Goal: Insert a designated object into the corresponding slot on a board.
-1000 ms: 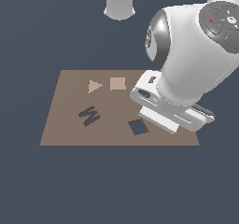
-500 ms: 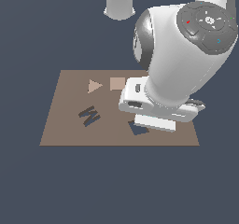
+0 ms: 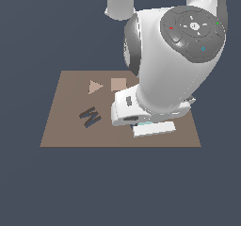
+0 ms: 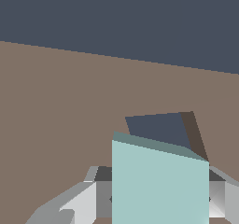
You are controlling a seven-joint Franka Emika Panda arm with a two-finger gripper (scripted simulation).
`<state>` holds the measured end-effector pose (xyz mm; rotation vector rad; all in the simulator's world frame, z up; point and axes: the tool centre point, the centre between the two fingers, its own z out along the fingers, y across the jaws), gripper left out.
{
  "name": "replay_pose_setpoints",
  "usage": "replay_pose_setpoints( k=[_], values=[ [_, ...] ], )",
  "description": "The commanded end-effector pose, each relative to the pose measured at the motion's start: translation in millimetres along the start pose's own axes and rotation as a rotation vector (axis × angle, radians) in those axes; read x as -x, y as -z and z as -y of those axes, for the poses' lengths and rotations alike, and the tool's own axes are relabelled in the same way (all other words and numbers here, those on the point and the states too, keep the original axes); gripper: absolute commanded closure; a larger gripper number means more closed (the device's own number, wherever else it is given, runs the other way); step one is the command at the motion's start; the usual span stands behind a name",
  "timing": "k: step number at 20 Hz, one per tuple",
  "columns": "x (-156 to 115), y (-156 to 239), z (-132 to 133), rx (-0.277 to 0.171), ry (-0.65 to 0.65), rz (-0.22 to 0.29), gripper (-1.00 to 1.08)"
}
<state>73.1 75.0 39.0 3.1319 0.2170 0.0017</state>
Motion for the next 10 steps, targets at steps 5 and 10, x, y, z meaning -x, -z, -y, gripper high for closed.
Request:
replay_pose_setpoints(
  k=[5,10],
  values=[
    [-7.4,0.9,-9.2,0.0,0.158,-0.001,1.08],
    [-11.9,1.1,-13.5,0.0,0.239,-0.001,1.08]
  ],
)
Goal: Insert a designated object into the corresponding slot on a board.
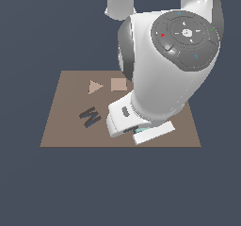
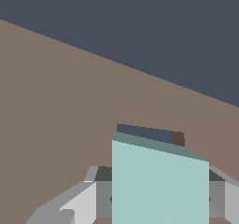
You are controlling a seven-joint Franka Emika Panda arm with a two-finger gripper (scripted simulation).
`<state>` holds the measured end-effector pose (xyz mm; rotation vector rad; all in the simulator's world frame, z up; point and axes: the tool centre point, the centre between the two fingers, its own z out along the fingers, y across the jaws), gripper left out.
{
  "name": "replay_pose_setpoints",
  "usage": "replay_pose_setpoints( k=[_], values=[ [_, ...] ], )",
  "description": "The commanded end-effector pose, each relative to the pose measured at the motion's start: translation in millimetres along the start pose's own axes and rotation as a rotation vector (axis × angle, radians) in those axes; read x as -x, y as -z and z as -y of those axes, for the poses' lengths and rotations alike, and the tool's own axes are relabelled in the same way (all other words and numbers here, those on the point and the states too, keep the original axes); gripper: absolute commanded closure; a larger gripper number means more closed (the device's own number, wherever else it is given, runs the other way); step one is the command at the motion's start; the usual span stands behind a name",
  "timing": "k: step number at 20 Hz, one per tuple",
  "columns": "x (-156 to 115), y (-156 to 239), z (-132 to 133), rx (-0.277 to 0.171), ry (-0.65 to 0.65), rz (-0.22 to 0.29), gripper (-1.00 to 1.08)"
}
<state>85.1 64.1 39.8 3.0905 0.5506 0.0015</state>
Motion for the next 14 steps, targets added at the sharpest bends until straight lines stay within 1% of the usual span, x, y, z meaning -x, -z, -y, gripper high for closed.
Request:
replay_pose_setpoints(
  k=[1,7,14],
  values=[
    [-1.9,0.4,-2.0,0.0,0.037,0.0,1.08],
    [-4.3,0.5,-4.5,0.0,0.084,0.0,1.08],
    [-4.4,-3.4,-4.6,0.0,0.086,0.0,1.08]
  ],
)
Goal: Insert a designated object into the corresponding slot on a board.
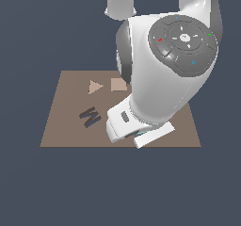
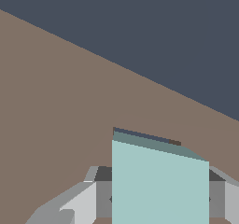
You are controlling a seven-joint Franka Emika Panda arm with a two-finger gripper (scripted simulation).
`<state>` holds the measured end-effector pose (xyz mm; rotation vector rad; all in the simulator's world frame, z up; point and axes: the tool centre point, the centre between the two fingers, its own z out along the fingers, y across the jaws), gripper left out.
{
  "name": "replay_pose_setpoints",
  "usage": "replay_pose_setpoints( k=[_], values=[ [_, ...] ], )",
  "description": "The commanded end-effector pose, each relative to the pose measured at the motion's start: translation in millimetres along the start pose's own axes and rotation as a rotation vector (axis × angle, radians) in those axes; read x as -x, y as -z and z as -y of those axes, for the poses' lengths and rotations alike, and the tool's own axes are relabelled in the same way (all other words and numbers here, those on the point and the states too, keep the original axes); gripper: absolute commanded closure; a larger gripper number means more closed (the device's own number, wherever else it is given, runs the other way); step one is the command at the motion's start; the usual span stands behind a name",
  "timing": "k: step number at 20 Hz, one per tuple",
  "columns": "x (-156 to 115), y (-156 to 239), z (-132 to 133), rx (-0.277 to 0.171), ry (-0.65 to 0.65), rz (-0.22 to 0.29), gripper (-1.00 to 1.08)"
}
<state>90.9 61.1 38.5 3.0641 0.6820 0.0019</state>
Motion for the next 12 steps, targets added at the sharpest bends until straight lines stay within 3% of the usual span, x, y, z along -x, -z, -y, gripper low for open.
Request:
replay_pose_setpoints(
  k=[1,4,5,12],
  values=[
    [-0.1,-4.7,0.1,0.0,0.002,0.0,1.08],
    [-0.2,-8.2,0.0,0.0,0.004,0.0,1.08],
    [-0.2,-8.2,0.0,0.0,0.004,0.0,-0.92],
    [-0.2,-8.2,0.0,0.0,0.004,0.0,-0.92]
  ],
)
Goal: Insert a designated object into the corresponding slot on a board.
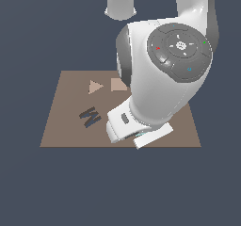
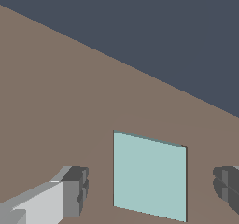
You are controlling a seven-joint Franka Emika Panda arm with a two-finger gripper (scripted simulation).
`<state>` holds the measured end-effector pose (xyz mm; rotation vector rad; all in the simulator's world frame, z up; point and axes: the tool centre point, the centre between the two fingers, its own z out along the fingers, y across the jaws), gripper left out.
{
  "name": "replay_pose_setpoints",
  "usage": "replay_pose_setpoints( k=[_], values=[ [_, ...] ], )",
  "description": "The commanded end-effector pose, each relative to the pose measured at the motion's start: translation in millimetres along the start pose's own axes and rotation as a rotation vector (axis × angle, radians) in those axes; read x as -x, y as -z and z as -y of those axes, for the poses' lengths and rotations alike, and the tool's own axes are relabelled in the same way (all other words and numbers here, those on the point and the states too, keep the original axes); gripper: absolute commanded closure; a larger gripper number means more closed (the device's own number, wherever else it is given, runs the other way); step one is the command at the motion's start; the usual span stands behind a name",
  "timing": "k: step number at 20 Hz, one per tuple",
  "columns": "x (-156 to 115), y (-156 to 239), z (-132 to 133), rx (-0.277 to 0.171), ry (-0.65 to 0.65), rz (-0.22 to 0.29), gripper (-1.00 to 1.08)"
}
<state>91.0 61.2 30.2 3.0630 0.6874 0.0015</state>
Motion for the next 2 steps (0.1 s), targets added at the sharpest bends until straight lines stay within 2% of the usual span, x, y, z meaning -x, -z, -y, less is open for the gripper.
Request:
replay_pose_setpoints(
  k=[1,2],
  values=[
    [-0.1,0.0,0.0,0.0,0.0,0.0,-0.92],
    [-0.1,0.0,0.0,0.0,0.0,0.0,-0.92]
  ],
)
